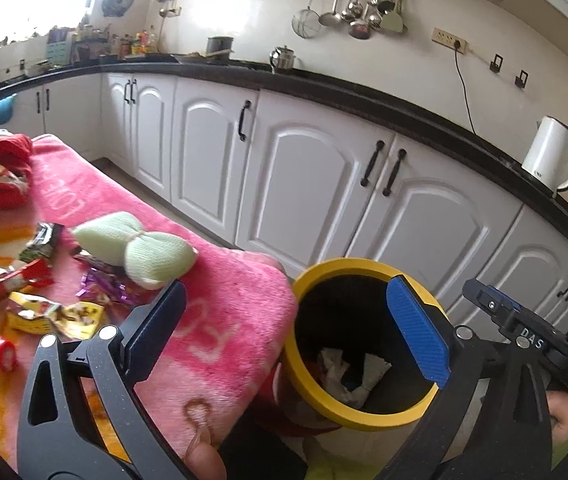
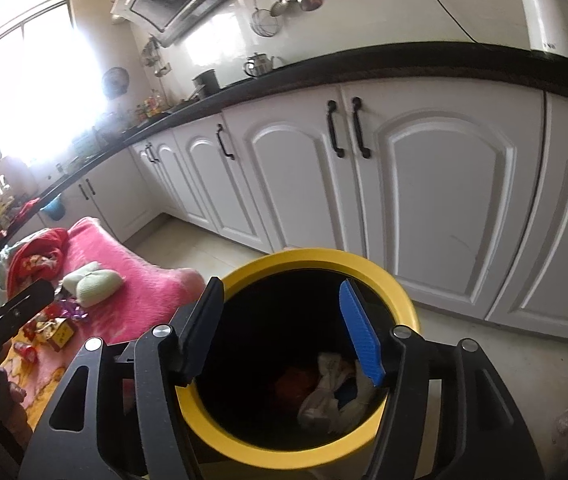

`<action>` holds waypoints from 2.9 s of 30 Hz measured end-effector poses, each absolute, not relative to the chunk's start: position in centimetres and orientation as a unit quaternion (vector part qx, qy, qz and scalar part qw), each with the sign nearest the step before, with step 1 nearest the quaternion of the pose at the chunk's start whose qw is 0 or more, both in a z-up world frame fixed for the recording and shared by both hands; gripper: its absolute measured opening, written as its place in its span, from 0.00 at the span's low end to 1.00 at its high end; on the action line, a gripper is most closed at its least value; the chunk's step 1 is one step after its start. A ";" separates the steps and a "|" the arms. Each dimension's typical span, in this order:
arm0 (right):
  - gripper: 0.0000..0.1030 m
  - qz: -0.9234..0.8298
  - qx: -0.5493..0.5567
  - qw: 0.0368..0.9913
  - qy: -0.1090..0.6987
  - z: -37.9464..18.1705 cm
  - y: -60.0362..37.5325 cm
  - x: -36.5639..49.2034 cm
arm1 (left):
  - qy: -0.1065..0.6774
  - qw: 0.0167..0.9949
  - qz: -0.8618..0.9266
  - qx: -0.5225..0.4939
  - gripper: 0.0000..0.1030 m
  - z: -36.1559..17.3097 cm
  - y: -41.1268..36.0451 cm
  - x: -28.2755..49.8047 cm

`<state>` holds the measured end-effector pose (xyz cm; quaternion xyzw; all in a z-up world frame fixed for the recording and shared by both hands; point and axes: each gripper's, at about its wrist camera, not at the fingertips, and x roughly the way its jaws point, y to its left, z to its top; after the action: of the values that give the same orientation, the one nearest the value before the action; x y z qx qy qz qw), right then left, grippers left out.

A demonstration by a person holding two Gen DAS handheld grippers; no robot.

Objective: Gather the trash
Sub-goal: 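Move both open tools from the bin back toward the table, then grasp the yellow snack wrapper with the right tool while the left tool grasps the purple candy wrapper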

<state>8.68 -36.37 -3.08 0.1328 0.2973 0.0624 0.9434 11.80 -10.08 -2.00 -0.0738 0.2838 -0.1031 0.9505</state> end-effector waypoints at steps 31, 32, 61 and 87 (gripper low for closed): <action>0.64 0.156 0.048 0.944 0.288 0.6 -25.8 6.0 | 0.231 0.963 -0.036 -0.132 0.89 0.9 0.1 8.6; 0.70 0.156 0.047 0.944 0.287 0.7 -25.5 5.9 | 0.230 0.963 -0.034 -0.133 0.89 1.0 0.3 8.5; 0.71 0.279 0.014 0.902 0.328 0.7 -12.2 8.8 | 0.261 0.944 0.074 -0.189 0.89 -0.4 13.6 9.7; 0.55 0.427 -0.176 0.791 0.401 -4.9 2.6 14.7 | 0.333 0.876 0.123 -0.326 0.63 -8.1 25.1 10.3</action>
<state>14.67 2.65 -4.86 -0.1758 0.4009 0.4274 0.7910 10.29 25.09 -8.10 -0.3260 0.3328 0.1230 0.8763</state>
